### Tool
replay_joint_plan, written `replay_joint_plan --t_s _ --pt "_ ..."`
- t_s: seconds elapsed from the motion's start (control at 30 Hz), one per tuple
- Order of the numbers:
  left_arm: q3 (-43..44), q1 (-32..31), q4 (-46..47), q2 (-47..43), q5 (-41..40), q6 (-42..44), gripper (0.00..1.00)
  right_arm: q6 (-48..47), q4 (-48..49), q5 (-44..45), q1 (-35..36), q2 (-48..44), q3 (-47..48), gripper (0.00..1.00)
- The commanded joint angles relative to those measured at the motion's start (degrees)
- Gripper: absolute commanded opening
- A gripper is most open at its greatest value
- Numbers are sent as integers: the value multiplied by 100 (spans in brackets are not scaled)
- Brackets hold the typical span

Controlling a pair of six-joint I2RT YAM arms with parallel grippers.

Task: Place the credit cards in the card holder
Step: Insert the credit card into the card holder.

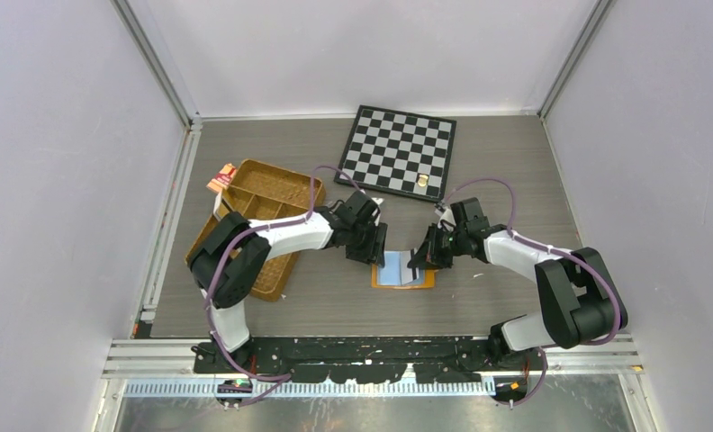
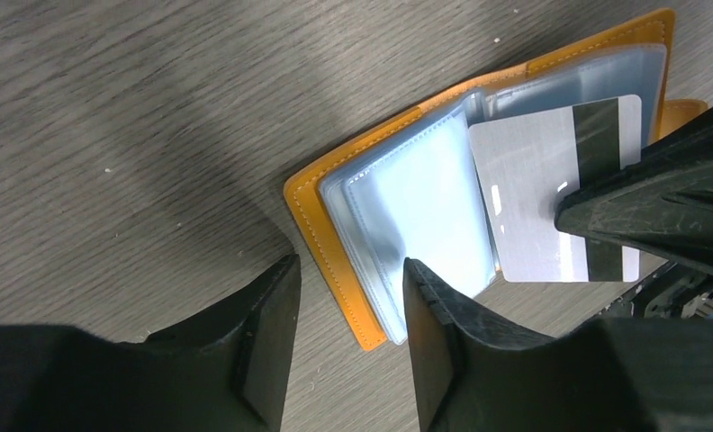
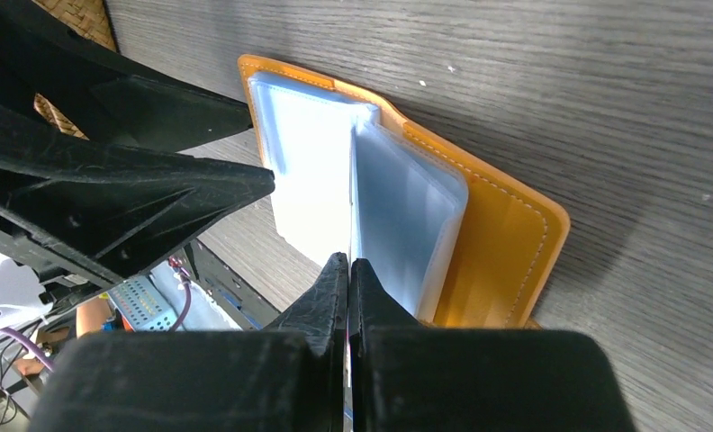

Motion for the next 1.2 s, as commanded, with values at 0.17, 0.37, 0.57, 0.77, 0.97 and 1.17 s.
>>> replay_joint_plan --t_s 0.17,0.37,0.57,0.77,0.97,1.17 --pt "218 -104 -419 373 -579 290 41 -133 296 -131 4 9 -60 1" --pt "373 -144 -662 562 -877 466 36 -159 221 -29 3 48 -46 1" --pt "501 -153 -815 753 -1100 594 28 -168 201 66 0 123 -37 0" --pt "534 -160 -856 803 -1148 624 24 -114 59 404 3 17 -66 0" --pt "413 -171 -752 719 -922 507 22 257 372 649 33 -40 -338 0" --pt "301 -210 -667 603 -771 416 20 640 818 924 122 -178 -654 1"
